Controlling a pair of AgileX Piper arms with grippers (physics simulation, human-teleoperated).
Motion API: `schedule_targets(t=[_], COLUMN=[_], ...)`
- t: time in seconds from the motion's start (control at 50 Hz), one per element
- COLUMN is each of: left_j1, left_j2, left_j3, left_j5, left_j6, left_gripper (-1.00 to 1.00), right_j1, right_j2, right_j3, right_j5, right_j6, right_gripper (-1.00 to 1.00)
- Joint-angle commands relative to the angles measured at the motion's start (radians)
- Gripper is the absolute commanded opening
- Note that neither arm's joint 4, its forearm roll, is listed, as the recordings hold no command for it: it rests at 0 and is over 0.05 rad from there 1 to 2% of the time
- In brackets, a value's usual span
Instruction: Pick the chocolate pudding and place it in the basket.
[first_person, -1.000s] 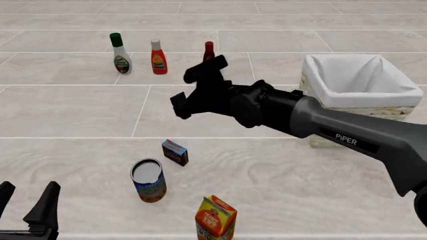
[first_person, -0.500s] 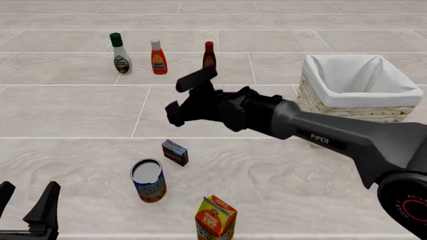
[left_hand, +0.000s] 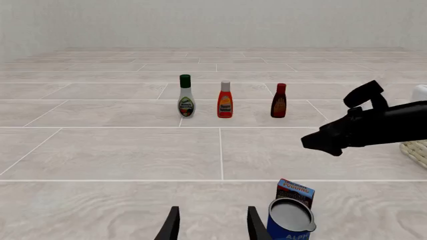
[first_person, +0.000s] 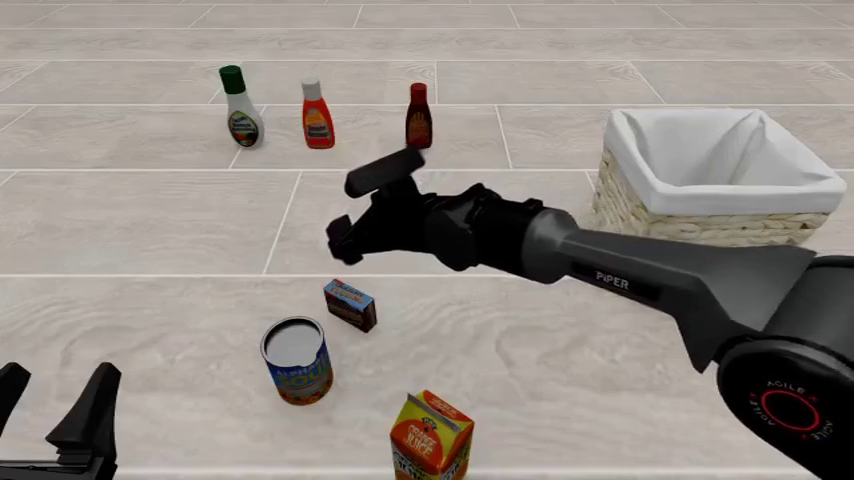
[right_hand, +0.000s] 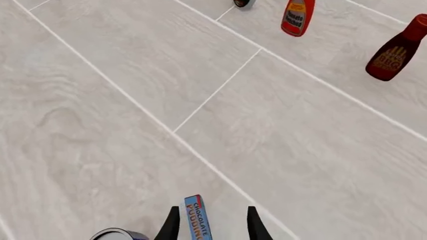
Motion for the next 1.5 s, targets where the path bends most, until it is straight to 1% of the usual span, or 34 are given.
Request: schedule_targets(t=[0.02,0.3,0.4,1.02,1.5], left_j1=[0.0,0.0,0.0,0.0,0.0], left_j2=[0.0,0.0,0.0,0.0,0.0], left_j3=[0.0,0.0,0.0,0.0,0.0], left_j5=[0.0,0.0,0.0,0.0,0.0], left_j6=[0.0,0.0,0.0,0.0,0.0], left_gripper=[1.0,1.0,1.0,1.0,1.0], right_j1=[0.003,0.006,0.007,0.002,0.008], right_j2=[0.021,0.048,0.061,0.1,0.133], right_j3=[-0.005,-0.006,0.001,0.001,0.007], right_j5=[-0.003,-0.018,-0.026,-0.013,-0.025], right_j6=[0.01,0.033,0.031,0.053,0.087], right_gripper=[1.0,1.0,1.0,1.0,1.0])
